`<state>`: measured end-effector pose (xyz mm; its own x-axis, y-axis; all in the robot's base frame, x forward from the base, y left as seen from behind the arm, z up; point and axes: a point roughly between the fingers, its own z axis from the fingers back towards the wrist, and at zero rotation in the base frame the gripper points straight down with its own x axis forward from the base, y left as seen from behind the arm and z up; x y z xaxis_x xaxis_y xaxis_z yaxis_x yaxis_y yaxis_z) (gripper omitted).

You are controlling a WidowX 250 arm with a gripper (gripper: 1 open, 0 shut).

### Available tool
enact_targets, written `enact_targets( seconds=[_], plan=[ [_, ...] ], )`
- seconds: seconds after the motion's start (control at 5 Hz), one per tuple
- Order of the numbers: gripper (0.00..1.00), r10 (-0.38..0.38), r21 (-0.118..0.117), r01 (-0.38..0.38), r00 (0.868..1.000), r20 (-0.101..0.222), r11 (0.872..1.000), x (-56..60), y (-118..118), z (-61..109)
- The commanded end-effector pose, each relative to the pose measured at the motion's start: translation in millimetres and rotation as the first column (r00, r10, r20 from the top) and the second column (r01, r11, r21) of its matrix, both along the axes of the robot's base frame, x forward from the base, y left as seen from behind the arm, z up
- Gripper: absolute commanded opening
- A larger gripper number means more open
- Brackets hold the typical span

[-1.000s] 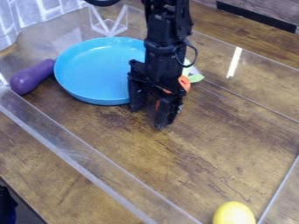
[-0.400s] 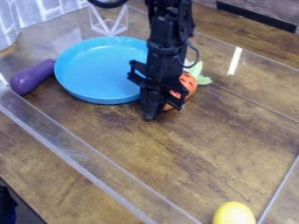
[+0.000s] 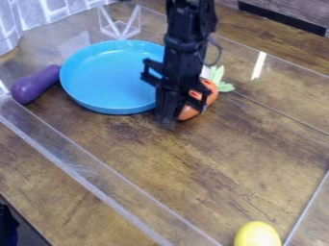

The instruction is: Put the carrot on the blue tray

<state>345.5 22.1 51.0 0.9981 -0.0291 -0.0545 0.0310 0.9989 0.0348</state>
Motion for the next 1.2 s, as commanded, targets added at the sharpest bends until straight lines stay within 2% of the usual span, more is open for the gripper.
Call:
enact_targets(
  seconds=[0.0, 0.2, 0.4, 0.6, 0.8, 1.0],
  plan=[
    [0.0, 0.039, 0.002, -0.04, 0.989, 0.145, 0.999, 13.2, 6.5, 66.0],
    [0.0, 0.106, -0.004, -0.107, 0.979, 0.173, 0.994, 16.5, 15.6, 94.3],
    [1.0, 0.125, 0.011, -0.129, 0.977, 0.171, 0.992, 21.4, 11.5, 85.0],
    [1.0, 0.05, 0.014, -0.053, 0.985, 0.166, 0.998, 24.1, -0.7, 90.2],
    [1.0, -0.027, 0.019, 0.024, 0.987, 0.161, 1.0, 27.8, -14.4, 93.7],
    [1.0, -0.115, 0.023, 0.112, 0.981, 0.156, 0.993, 32.4, -28.4, 88.8]
  ],
)
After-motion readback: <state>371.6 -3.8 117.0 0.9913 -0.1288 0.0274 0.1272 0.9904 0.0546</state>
